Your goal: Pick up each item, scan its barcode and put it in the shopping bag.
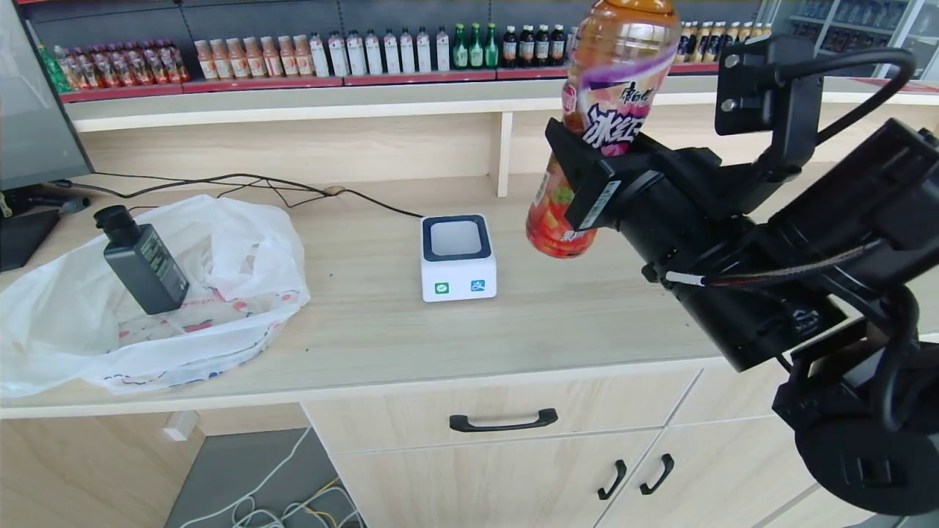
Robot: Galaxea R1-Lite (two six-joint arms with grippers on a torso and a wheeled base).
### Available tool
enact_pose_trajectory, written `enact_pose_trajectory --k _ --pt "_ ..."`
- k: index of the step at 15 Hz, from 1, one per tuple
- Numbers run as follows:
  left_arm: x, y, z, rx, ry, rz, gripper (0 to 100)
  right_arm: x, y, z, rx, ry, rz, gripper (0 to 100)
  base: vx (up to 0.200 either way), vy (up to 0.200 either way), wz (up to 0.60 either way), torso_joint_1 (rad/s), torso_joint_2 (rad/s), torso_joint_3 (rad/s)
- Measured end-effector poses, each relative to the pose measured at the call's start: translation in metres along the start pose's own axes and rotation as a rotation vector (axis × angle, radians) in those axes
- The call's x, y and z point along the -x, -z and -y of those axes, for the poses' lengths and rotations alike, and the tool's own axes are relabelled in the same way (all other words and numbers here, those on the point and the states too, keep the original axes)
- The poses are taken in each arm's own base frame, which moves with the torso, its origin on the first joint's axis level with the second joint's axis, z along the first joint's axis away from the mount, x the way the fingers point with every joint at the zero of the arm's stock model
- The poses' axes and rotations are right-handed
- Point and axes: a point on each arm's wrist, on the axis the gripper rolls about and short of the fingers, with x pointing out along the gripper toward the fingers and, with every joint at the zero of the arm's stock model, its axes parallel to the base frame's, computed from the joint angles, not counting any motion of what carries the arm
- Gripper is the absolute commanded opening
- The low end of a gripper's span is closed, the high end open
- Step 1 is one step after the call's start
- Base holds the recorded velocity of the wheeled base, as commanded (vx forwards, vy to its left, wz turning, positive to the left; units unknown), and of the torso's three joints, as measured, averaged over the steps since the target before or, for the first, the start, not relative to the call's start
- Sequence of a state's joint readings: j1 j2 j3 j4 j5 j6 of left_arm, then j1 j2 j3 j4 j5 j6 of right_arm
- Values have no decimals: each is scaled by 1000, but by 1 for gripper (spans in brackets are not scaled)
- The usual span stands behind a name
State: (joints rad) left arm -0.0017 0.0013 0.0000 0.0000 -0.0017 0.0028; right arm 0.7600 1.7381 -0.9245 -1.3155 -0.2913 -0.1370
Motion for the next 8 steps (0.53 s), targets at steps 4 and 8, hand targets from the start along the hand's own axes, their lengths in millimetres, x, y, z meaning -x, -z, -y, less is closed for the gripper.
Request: enact_pose_trajectory --k 4,8 --pt "0 0 0 0 -1 0 100 2 9 18 24 20 -5 0 0 0 0 0 0 0" --pt "0 0 0 1 0 0 100 20 22 22 -14 20 -22 0 0 0 0 0 0 0"
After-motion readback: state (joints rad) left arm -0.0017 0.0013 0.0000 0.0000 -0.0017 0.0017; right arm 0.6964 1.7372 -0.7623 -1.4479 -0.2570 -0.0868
